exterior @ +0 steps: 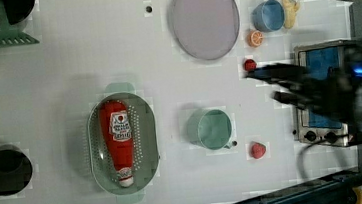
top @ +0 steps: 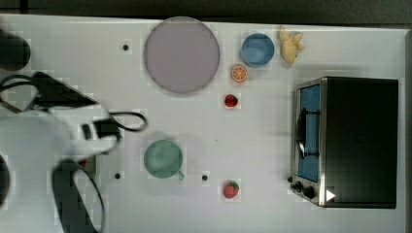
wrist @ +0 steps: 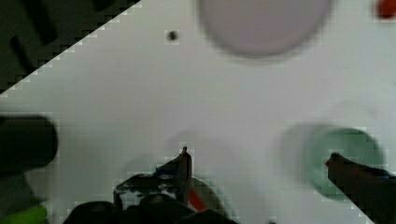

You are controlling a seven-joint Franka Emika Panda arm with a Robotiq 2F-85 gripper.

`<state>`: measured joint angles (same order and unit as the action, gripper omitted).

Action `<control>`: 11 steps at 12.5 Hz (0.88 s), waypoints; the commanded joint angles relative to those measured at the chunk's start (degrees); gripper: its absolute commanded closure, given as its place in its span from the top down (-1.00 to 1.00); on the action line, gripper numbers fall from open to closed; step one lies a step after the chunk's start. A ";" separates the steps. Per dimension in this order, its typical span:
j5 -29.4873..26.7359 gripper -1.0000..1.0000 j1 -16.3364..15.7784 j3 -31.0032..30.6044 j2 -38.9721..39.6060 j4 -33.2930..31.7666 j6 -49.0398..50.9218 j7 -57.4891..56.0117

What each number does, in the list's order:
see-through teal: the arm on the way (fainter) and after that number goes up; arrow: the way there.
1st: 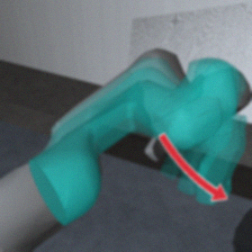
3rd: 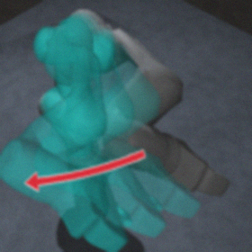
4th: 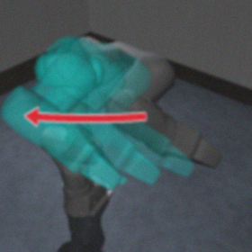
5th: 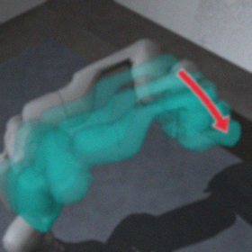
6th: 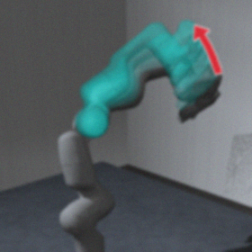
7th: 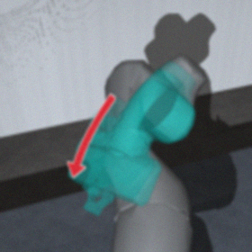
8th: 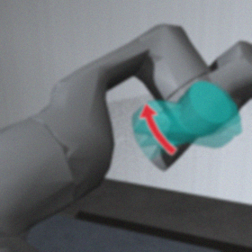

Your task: Pick Ketchup from the table and place it in strainer.

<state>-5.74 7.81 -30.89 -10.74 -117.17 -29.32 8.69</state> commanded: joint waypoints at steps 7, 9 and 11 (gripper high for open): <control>-0.06 1.00 3.20 20.11 -4.20 7.42 22.11 -3.83; 3.17 1.00 3.20 20.59 -3.49 7.38 21.64 -4.28; 3.30 1.00 3.21 20.57 -3.40 7.31 21.17 -4.39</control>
<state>-2.54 13.27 -7.82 -13.47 -110.56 -8.66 7.10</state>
